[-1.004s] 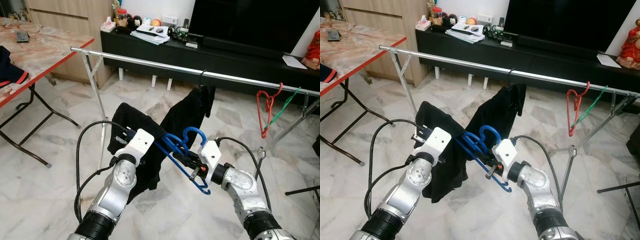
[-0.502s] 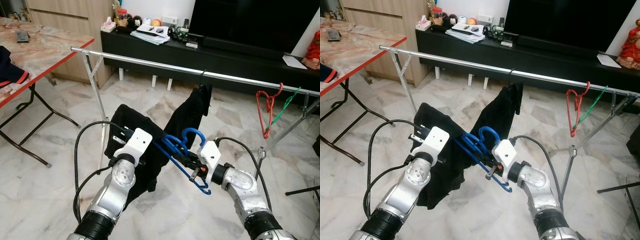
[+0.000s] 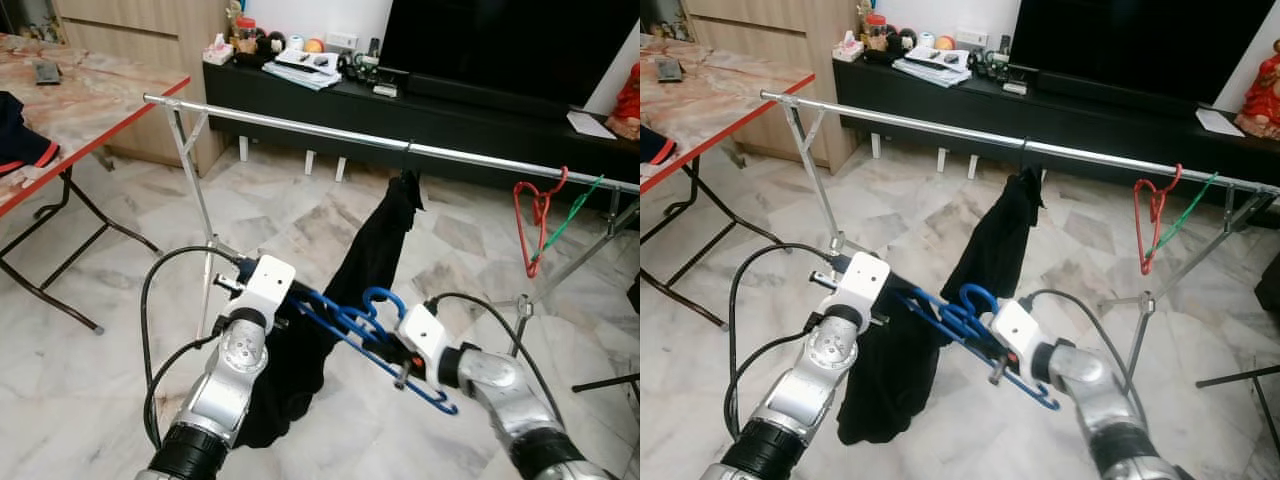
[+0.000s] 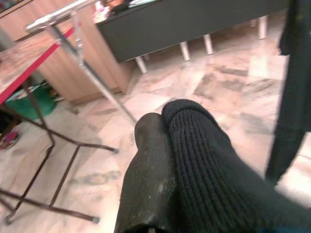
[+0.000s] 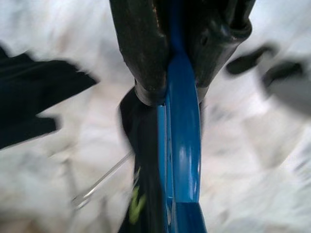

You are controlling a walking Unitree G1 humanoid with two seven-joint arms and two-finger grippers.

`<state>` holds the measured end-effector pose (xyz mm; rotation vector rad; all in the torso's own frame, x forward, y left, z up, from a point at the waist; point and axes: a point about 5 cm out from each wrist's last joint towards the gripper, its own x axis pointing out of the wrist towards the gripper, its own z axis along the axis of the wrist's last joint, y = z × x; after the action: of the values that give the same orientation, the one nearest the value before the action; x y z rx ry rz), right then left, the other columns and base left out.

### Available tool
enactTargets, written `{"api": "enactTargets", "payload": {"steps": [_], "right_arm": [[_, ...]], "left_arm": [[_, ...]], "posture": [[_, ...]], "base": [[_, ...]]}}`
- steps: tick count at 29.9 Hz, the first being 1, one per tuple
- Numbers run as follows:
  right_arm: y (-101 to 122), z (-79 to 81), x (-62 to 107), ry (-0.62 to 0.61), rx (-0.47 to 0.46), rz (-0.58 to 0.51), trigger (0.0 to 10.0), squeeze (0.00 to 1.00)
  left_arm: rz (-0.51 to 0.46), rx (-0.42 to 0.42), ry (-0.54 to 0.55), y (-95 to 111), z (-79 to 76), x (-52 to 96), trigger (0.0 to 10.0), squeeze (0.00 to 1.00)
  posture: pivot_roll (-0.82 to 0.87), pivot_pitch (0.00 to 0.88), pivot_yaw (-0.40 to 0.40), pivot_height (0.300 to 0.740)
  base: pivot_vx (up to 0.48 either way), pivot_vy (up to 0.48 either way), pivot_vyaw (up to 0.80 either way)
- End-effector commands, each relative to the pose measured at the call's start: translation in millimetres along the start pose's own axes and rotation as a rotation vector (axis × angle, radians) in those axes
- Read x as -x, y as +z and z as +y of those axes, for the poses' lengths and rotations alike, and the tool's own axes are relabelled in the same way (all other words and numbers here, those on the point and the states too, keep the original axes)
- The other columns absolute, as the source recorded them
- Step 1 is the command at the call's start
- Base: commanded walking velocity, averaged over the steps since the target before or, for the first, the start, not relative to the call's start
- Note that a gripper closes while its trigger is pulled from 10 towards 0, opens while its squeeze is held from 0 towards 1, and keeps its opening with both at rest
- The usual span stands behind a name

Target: Hang hanger

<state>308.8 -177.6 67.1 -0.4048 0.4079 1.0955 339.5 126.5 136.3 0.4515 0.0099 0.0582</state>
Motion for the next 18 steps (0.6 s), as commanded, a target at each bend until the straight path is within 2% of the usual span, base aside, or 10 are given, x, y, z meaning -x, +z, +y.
{"api": "enactTargets", "payload": {"steps": [1,6,11,12,13,14,15,18], "right_arm": [[3.8,0.0,5.4,0.059,0.031,0.012,0.0,0.00],[-1.2,9.7,16.6,0.236,0.087,0.099,0.0,0.00],[-1.3,11.7,19.1,0.280,0.111,0.139,0.0,0.00],[-0.8,9.7,20.6,0.259,0.114,0.160,0.0,0.00],[-0.8,9.7,20.6,0.259,0.114,0.160,0.0,0.00],[-1.9,8.3,22.2,0.242,0.118,0.189,0.0,0.00],[-3.5,7.9,22.8,0.235,0.118,0.207,0.0,0.00],[-6.7,9.2,22.5,0.234,0.111,0.226,0.0,0.00]], "left_arm": [[-0.020,0.023,0.023,5.5,3.1,-1.4,0.0,0.00],[0.007,0.007,0.011,-1.5,8.1,-4.2,0.0,0.00],[0.046,-0.030,-0.005,-10.5,11.2,-5.1,0.0,0.00],[0.082,-0.045,0.043,-18.5,25.2,-7.4,0.0,0.00],[0.082,-0.045,0.043,-18.5,25.2,-7.4,0.0,0.00],[0.131,-0.065,0.122,-30.1,46.8,-9.2,0.0,0.00],[0.168,-0.075,0.177,-38.9,61.6,-9.2,0.0,0.00],[0.238,-0.106,0.238,-62.4,83.4,-3.5,0.0,0.00]], "posture": [[0.10,0.044,-0.123,0.740],[0.10,0.043,-0.119,0.740],[0.10,0.043,-0.117,0.740],[0.09,0.043,-0.115,0.740],[0.09,0.043,-0.115,0.740],[0.09,0.044,-0.115,0.740],[0.09,0.044,-0.115,0.740],[0.10,0.045,-0.114,0.740]], "base": [[0.000,0.000,0.00],[0.000,0.000,0.00],[0.000,0.000,0.00],[0.000,0.000,0.00],[0.000,0.000,0.00],[0.000,0.000,0.00],[0.000,0.000,0.00],[0.000,0.000,0.00]]}}
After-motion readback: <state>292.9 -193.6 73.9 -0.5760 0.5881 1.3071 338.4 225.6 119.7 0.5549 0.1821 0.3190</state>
